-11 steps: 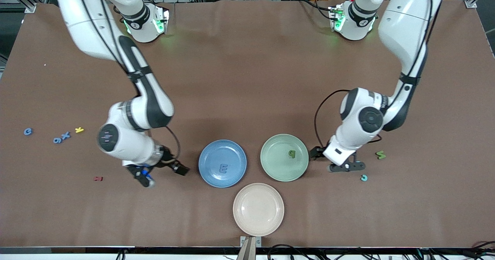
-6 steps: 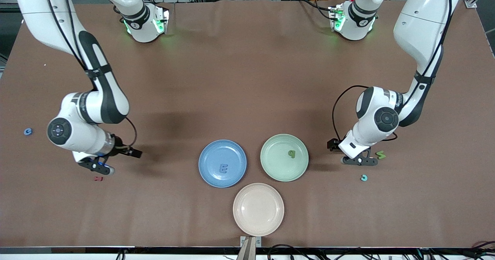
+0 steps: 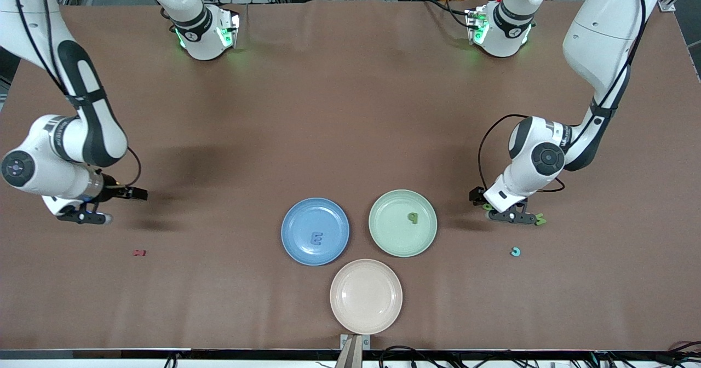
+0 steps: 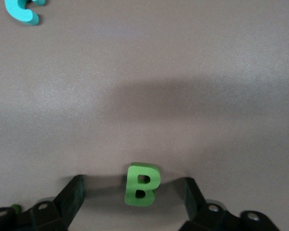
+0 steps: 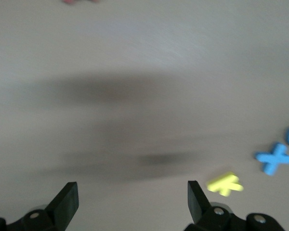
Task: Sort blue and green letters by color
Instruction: 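Grasp green B with the left gripper while the right gripper reaches blue letters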
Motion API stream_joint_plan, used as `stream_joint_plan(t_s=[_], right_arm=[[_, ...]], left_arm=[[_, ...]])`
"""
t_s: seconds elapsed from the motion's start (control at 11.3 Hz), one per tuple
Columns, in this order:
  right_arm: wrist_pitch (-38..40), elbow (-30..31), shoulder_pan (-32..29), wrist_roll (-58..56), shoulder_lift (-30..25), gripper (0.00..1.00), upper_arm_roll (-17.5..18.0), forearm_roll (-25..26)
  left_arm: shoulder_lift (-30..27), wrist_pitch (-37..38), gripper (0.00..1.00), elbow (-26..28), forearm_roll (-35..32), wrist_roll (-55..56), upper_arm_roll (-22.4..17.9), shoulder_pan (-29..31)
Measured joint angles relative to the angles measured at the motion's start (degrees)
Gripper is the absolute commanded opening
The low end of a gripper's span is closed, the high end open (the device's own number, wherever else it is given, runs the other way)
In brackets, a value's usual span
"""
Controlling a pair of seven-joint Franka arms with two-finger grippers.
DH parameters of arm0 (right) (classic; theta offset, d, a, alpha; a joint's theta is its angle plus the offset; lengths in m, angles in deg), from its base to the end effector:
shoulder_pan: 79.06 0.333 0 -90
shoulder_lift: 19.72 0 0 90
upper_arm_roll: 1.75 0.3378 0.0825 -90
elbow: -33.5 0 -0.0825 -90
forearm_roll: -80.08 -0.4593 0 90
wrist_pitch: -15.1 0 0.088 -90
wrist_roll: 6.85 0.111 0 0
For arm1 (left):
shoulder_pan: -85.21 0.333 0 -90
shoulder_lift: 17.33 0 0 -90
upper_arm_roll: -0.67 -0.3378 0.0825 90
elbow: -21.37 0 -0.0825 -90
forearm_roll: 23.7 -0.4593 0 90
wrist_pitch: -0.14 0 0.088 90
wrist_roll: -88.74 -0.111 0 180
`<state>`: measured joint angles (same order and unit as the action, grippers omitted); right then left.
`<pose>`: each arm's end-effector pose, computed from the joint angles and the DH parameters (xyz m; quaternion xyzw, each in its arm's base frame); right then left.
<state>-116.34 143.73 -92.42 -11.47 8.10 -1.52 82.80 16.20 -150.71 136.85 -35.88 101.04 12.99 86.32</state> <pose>0.6558 -0.1542 0.1864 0.9966 -0.0576 -0.0594 0.0068 0.6427 -0.1349 0.1184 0.9976 -0.0632 0.0252 0.0100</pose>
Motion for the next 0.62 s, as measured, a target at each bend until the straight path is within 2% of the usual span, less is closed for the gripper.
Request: stream_joint_plan(t_s=[0.09, 0.18, 0.62], right_arm=[[-0.3, 0.9, -2.2, -2.2, -0.1, 1.00, 0.0, 0.1], [-0.6, 1.4, -4.2, -5.4, -0.1, 1.00, 0.0, 0.2], [-2.7, 0.5, -13.9, -27.9, 0.0, 1.00, 0.0, 0.6]], left_arm=[[-0.4, -0.1, 0.16, 0.2, 0.0, 0.0, 0.0, 0.1], [-0.8, -0.1, 0.02, 0.3, 0.0, 0.0, 0.1, 0.1], [-1.3, -0.1, 0.00, 0.4, 0.0, 0.0, 0.6, 0.0]])
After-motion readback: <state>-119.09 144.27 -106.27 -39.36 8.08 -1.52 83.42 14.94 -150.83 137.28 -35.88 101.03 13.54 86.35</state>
